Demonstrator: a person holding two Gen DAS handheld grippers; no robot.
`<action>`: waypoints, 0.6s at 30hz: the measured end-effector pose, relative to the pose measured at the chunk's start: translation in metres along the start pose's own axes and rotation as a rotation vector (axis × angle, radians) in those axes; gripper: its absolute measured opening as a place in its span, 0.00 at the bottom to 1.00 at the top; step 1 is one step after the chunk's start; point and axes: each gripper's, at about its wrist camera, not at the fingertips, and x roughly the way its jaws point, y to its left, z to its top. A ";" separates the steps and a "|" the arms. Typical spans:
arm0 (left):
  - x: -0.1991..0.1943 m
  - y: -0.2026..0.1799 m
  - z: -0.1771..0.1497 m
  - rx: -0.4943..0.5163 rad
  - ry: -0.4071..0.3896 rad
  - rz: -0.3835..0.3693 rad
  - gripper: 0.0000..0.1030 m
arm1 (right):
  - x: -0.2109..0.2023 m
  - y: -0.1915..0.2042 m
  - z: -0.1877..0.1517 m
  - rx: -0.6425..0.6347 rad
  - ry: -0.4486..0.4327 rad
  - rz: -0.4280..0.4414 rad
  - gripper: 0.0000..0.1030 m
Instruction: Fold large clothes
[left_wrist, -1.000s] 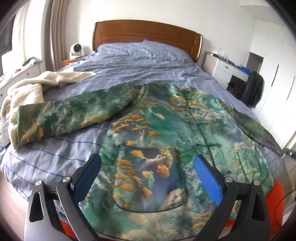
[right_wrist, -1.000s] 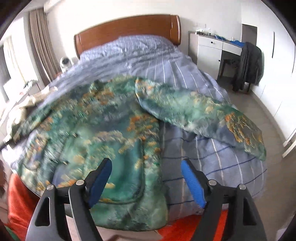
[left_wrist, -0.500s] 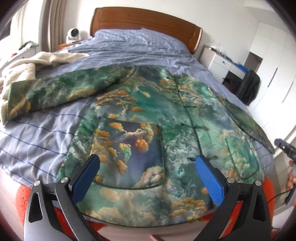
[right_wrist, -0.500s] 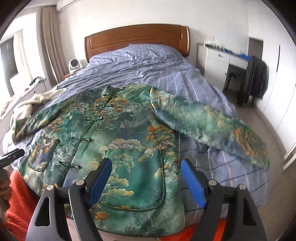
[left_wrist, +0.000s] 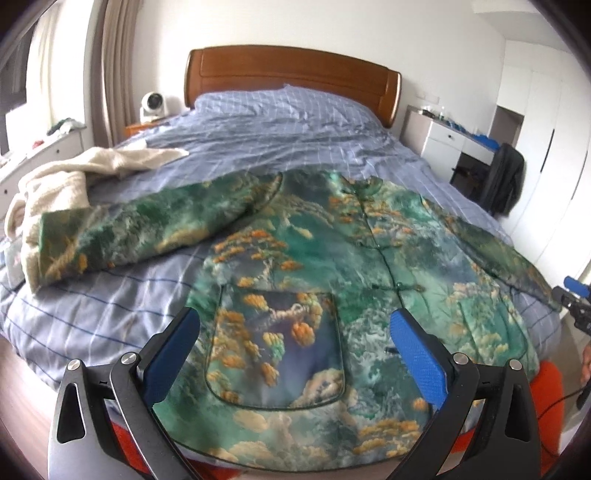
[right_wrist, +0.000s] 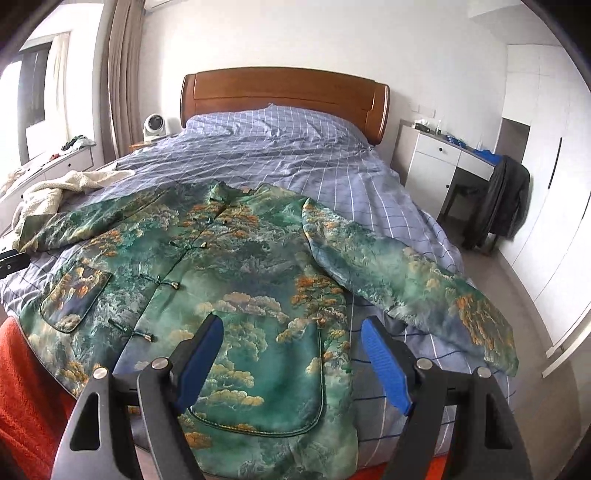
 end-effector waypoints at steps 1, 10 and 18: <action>0.000 -0.002 0.001 0.012 -0.005 0.012 0.99 | -0.001 -0.001 0.000 0.004 -0.007 -0.002 0.77; 0.002 -0.013 -0.001 0.081 -0.006 0.061 0.99 | 0.004 -0.014 -0.002 0.042 0.020 -0.032 0.83; -0.001 -0.015 0.007 0.080 -0.028 0.069 0.99 | 0.000 -0.012 -0.003 0.040 0.004 -0.029 0.83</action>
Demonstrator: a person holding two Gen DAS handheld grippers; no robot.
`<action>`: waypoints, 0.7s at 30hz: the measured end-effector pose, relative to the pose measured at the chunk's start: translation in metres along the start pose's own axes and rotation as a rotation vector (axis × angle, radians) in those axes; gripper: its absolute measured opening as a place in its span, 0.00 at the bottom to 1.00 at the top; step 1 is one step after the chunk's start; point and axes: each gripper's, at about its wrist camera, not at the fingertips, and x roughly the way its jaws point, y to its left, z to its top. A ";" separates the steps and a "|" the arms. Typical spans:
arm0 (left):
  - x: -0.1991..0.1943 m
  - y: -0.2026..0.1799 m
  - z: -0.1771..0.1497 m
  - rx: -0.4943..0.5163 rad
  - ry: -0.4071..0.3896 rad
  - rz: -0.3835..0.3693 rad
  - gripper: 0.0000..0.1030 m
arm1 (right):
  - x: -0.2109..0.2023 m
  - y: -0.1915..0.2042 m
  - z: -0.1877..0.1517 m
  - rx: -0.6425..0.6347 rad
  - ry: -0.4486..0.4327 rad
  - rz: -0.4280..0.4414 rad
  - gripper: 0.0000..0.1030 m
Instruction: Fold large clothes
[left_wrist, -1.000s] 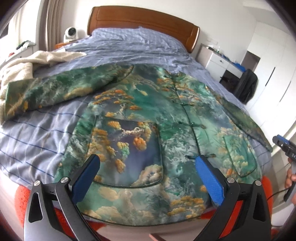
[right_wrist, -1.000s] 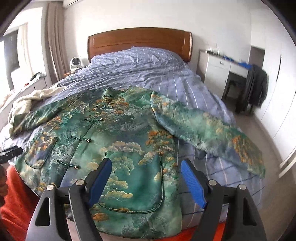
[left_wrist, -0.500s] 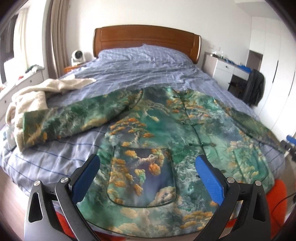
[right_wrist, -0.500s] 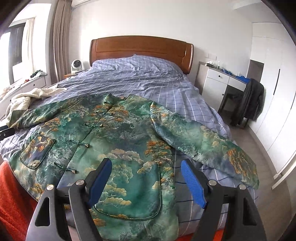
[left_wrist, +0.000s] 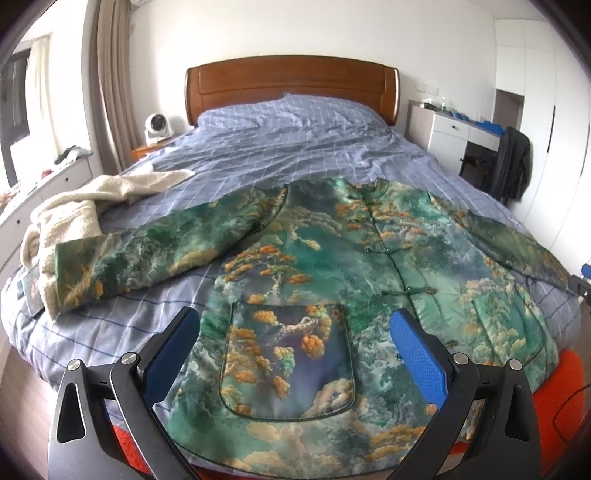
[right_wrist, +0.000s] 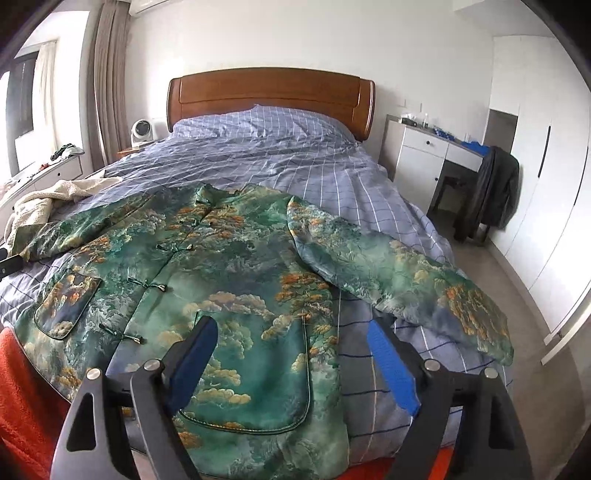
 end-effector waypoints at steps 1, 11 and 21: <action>0.001 0.000 0.000 0.000 0.001 0.003 0.99 | 0.000 0.000 0.001 0.000 -0.004 0.001 0.83; 0.005 -0.002 -0.004 0.016 0.014 0.034 0.99 | -0.001 -0.007 -0.002 0.044 0.011 0.006 0.83; 0.003 -0.004 0.002 0.030 -0.006 0.052 0.99 | 0.003 -0.008 -0.010 0.039 0.028 -0.026 0.83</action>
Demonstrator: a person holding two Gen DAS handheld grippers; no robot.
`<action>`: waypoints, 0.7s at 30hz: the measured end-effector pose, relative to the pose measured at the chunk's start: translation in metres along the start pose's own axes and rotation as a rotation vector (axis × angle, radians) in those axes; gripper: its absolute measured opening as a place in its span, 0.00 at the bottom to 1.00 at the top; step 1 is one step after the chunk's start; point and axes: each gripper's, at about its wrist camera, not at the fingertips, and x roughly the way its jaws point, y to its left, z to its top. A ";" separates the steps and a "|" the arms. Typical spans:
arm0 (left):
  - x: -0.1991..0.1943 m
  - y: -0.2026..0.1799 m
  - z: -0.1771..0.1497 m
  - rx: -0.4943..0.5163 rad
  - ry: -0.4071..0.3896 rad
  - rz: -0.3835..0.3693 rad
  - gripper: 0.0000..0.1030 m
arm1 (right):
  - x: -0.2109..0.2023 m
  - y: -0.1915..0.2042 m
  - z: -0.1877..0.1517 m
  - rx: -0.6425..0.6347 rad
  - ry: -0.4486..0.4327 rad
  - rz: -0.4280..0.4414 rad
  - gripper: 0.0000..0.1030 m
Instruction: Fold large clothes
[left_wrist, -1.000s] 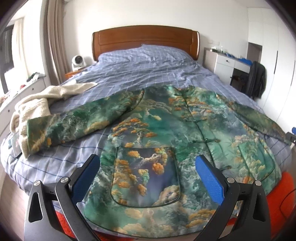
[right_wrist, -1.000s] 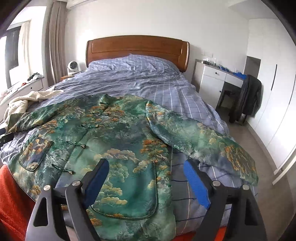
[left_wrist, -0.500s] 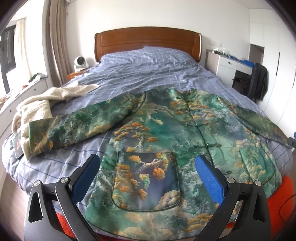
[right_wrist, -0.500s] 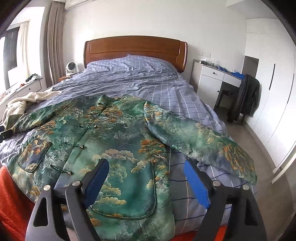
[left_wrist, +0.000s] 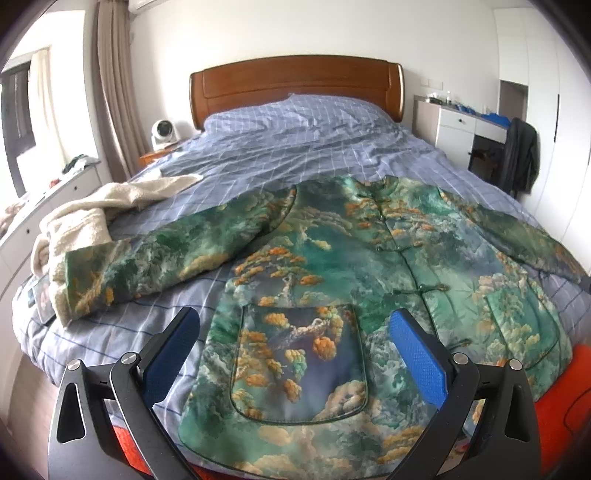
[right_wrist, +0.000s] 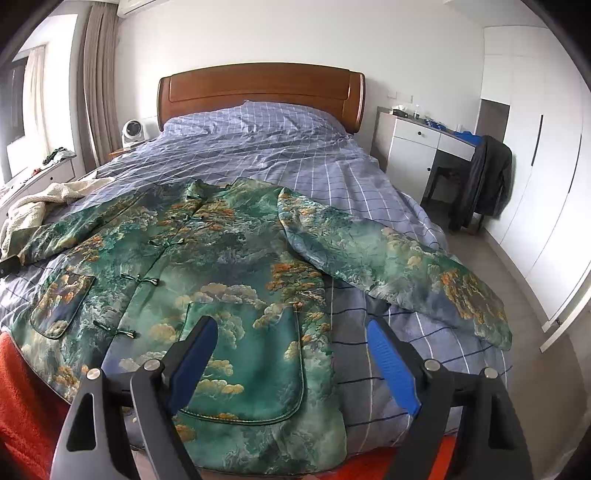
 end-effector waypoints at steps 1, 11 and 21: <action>0.000 0.000 0.001 -0.001 -0.003 0.002 0.99 | 0.001 -0.001 0.000 0.004 0.000 -0.006 0.83; 0.006 0.004 0.000 -0.024 0.008 0.022 0.99 | 0.000 -0.017 0.000 0.037 -0.010 -0.064 0.83; 0.007 0.006 -0.006 -0.014 0.025 0.050 0.99 | 0.005 -0.027 -0.003 0.073 0.010 -0.078 0.83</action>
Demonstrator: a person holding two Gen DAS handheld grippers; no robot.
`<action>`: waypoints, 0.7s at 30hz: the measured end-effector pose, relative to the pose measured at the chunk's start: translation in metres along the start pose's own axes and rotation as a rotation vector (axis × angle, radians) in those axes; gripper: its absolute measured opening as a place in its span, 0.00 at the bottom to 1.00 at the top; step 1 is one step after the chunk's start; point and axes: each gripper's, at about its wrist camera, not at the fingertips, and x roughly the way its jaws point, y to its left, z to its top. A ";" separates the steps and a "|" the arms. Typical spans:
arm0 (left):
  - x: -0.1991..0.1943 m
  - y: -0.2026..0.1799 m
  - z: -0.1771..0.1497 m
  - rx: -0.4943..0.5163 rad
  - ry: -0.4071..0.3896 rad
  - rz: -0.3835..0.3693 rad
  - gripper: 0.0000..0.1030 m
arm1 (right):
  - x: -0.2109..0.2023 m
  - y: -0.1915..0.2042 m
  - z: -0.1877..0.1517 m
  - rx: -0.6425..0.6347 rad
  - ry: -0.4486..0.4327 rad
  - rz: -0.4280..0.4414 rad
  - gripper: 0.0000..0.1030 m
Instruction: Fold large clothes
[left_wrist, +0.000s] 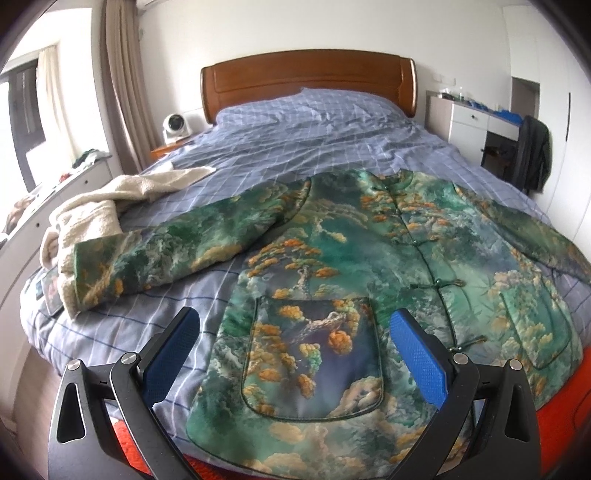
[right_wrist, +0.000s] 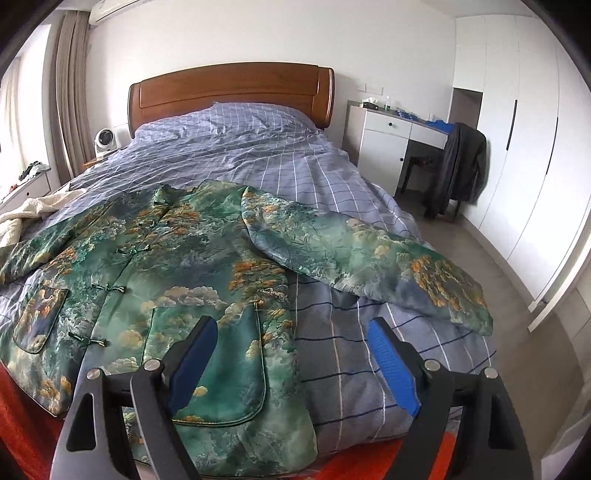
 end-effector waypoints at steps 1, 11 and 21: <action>0.000 0.000 0.000 -0.001 0.000 0.001 0.99 | 0.001 0.000 0.000 0.002 0.002 0.001 0.83; 0.001 0.001 0.002 0.000 0.003 0.003 0.99 | 0.008 -0.011 -0.003 0.055 0.031 0.009 0.83; 0.006 -0.001 -0.002 0.009 0.012 0.009 0.99 | 0.015 -0.016 -0.007 0.096 0.064 0.022 0.83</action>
